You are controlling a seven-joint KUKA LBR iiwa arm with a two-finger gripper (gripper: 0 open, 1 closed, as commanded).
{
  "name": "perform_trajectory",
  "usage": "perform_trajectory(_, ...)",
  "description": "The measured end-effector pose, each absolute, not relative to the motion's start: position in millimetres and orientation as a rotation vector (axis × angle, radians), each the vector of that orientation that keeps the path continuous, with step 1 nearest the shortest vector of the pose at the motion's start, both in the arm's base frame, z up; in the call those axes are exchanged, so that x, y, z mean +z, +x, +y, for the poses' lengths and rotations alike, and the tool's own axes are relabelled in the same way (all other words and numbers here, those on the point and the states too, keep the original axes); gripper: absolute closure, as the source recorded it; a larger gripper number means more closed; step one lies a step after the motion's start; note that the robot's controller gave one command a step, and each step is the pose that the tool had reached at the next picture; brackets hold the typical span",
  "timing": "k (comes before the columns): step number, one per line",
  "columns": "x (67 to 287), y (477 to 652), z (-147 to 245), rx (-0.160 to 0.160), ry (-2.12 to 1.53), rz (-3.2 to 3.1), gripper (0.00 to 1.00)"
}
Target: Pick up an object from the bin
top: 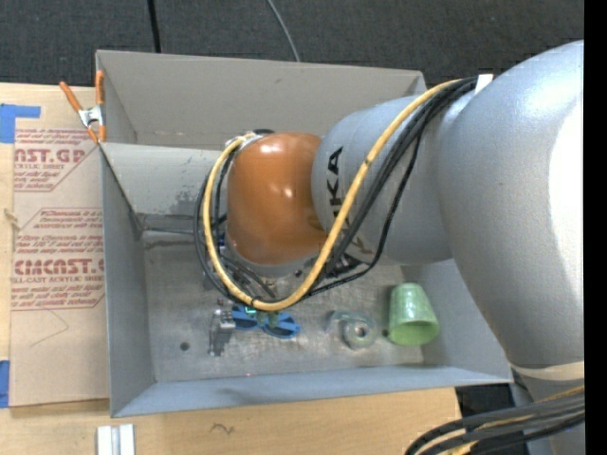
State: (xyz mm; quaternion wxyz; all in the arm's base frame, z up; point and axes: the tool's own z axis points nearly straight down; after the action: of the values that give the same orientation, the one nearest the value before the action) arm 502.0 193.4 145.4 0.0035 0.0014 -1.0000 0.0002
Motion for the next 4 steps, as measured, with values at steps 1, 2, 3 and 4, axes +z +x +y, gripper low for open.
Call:
perform_trajectory(1, 71, 511.6, 145, -0.005, 0.217, -3.139, 0.0)
perform_trajectory(2, 72, 508.5, 146, -0.002, 0.222, -3.123, 1.0)
perform_trajectory(3, 72, 511.9, 146, -0.005, 0.221, -3.141, 0.0)
perform_trajectory(4, 72, 517.1, 73, -0.001, 0.338, -3.131, 0.0)
